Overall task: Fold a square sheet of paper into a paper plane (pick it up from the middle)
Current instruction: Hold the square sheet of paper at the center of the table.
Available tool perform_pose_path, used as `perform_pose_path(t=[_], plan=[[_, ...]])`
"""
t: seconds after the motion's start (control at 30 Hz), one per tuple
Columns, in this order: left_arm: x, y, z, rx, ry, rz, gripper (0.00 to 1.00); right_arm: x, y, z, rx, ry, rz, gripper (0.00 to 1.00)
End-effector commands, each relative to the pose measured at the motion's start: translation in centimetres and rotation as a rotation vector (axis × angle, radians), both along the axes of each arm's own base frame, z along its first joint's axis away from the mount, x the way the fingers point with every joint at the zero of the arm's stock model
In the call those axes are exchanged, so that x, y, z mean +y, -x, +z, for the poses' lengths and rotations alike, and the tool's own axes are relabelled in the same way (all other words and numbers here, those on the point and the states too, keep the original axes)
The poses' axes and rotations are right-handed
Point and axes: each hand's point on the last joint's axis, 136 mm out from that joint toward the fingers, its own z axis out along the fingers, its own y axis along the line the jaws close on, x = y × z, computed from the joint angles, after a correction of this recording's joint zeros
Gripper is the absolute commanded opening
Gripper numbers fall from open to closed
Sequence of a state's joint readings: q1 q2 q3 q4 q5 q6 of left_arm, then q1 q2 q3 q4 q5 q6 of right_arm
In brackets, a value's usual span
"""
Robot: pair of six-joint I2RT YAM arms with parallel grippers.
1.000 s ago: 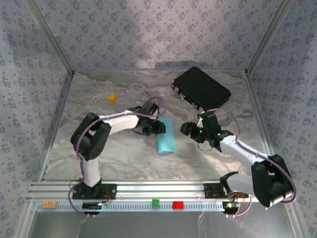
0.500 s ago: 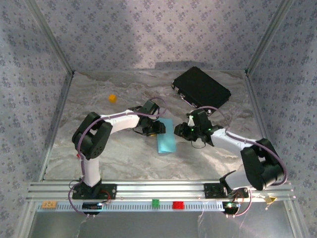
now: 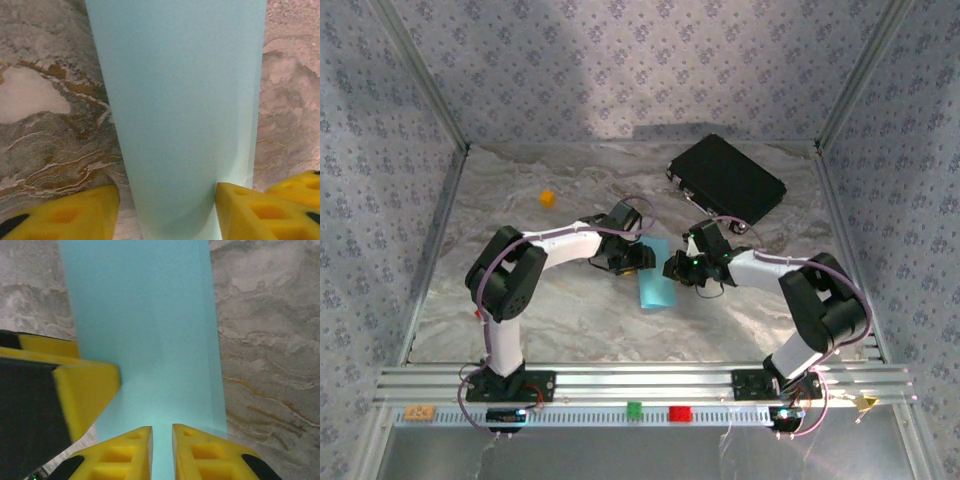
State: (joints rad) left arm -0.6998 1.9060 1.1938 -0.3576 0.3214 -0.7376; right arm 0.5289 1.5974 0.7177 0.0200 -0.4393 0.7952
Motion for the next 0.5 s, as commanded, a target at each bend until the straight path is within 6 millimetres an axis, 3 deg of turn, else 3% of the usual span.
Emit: perform_pose_path(t=[0.0,0.23,0.3,0.47], plan=[[0.0,0.0,-0.7,0.001,-0.015,-0.001,0.59,0.3,0.1,-1.0,0.027,0.021,0.021,0.13],[0.1,-0.7,1.7,-0.077,0.009,0.009,0.75,-0.8,0.8,-3.1,0.095,0.068,-0.032,0.06],[0.3,-0.9,2.6,-0.109,0.014,0.016,0.98,-1.1,0.9,-3.5,0.107,0.077,-0.053,0.05],[1.5,-1.6,4.4,-0.184,-0.009,0.041,1.0,-0.9,1.1,-3.5,0.123,0.052,-0.078,0.05]])
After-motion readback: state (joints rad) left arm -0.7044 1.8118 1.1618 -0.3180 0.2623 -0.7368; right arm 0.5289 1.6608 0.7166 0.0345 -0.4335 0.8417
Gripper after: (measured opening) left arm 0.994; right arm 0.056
